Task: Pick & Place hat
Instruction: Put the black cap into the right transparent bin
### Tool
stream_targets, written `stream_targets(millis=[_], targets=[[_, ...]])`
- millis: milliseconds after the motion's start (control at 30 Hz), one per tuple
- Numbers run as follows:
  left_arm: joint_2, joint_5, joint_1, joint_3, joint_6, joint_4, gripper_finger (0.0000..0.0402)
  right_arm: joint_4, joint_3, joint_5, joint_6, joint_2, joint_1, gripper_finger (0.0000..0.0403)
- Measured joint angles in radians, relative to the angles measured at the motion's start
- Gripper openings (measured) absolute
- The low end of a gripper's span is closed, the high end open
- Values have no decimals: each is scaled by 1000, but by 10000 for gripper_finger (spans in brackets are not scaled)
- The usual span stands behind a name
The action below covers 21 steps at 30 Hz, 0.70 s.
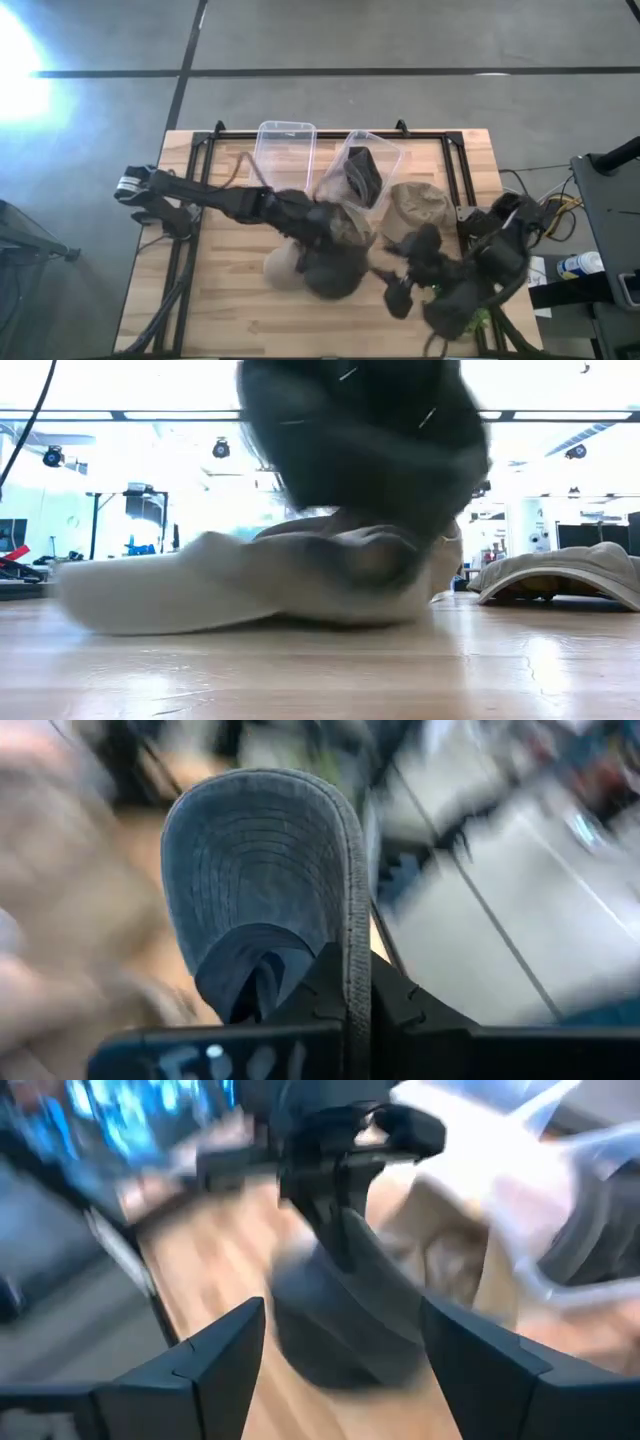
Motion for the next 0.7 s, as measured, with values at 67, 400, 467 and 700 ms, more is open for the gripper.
stream_targets(millis=[67, 400, 467, 700], targets=[[-35, -138, 1, 0, -1, 102, 12, -1, -12, 53, 32, -25, 7, 263], [-155, -735, 41, 3, -4, 362, 7, -1, -245, 44, 182, -125, 10, 263], [-141, -784, 64, 3, 0, 365, 7, -1, -310, 44, 232, -148, 10, 263], [0, -773, 191, 11, -95, 478, 7, -1, -505, 17, 400, -240, 17, 263]])
